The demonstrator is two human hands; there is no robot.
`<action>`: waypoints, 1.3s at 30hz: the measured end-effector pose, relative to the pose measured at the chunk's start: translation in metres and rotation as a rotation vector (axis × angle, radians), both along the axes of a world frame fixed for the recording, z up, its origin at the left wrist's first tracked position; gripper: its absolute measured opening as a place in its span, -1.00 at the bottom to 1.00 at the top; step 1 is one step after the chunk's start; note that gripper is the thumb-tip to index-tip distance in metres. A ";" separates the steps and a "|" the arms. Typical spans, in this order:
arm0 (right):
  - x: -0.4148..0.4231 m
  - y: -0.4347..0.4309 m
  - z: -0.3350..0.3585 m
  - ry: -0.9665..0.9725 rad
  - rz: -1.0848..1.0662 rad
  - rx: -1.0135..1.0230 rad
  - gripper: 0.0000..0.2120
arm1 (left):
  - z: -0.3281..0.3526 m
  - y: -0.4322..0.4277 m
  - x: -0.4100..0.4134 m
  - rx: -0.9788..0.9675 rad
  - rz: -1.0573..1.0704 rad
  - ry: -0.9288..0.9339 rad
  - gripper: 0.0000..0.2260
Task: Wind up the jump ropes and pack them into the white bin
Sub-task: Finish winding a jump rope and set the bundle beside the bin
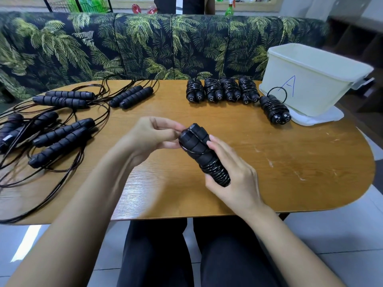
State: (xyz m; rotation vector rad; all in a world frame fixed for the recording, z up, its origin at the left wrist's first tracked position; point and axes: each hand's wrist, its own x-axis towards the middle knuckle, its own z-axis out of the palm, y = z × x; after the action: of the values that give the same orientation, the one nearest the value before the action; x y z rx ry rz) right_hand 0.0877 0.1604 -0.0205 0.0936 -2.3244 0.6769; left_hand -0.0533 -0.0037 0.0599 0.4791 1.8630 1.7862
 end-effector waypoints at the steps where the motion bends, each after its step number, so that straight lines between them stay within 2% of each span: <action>1: 0.000 -0.001 0.000 0.007 0.001 0.004 -0.40 | -0.002 0.000 0.000 0.001 -0.010 0.004 -0.83; 3: 0.000 -0.003 0.003 0.031 -0.005 0.005 -0.40 | -0.005 0.000 -0.002 0.042 -0.035 -0.043 -0.76; 5: -0.001 -0.004 0.005 0.055 -0.008 0.013 -0.41 | -0.009 0.000 -0.003 0.105 -0.061 -0.171 -0.70; 7: -0.002 -0.003 0.005 0.060 -0.018 0.028 -0.41 | -0.014 0.001 -0.001 0.176 -0.063 -0.278 -0.75; 8: -0.002 -0.002 0.004 0.056 -0.034 0.036 -0.41 | -0.016 0.003 0.002 0.190 -0.056 -0.268 -0.81; 10: -0.002 0.000 0.000 0.026 -0.085 0.067 -0.40 | -0.020 0.004 0.007 0.105 -0.016 -0.057 -0.86; 12: -0.002 0.001 -0.005 -0.016 -0.137 0.146 -0.37 | -0.017 0.004 0.009 -0.166 0.037 0.351 -0.83; 14: -0.003 0.001 -0.010 -0.035 -0.159 0.217 -0.37 | -0.011 0.004 0.011 -0.400 0.037 0.628 -0.79; 16: -0.005 0.003 -0.012 -0.034 -0.160 0.245 -0.37 | -0.010 0.005 0.012 -0.463 0.012 0.743 -0.67; 18: -0.006 0.004 -0.010 -0.033 -0.158 0.259 -0.36 | -0.013 0.008 0.013 -0.459 -0.005 0.770 -0.68; 20: -0.008 0.005 -0.009 -0.043 -0.163 0.290 -0.36 | -0.019 0.010 0.011 -0.461 -0.004 0.741 -0.68; 22: -0.011 0.007 -0.007 -0.055 -0.179 0.336 -0.36 | -0.025 0.014 0.008 -0.432 0.015 0.607 -0.67; 26: -0.019 0.008 0.001 -0.055 -0.255 0.380 -0.36 | -0.037 0.034 0.014 -0.025 0.142 0.033 -0.79; 28: -0.023 0.004 0.004 -0.064 -0.295 0.353 -0.34 | -0.042 0.046 0.017 0.161 0.310 -0.107 -0.84; 31: -0.026 -0.003 0.002 -0.090 -0.339 0.318 -0.30 | -0.048 0.054 0.015 0.192 0.478 -0.020 -0.86; 35: -0.023 -0.006 -0.003 -0.098 -0.351 0.297 -0.25 | -0.054 0.057 0.012 0.063 0.450 0.162 -0.81; 39: -0.024 -0.008 -0.006 -0.097 -0.378 0.300 -0.23 | -0.055 0.061 0.015 0.108 0.431 0.101 -0.76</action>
State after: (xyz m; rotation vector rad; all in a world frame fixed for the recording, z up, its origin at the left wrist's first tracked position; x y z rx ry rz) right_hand 0.0632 0.1520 -0.0270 -0.2429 -2.4273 0.1464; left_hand -0.0384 0.0576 0.0050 0.2169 2.0637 2.1836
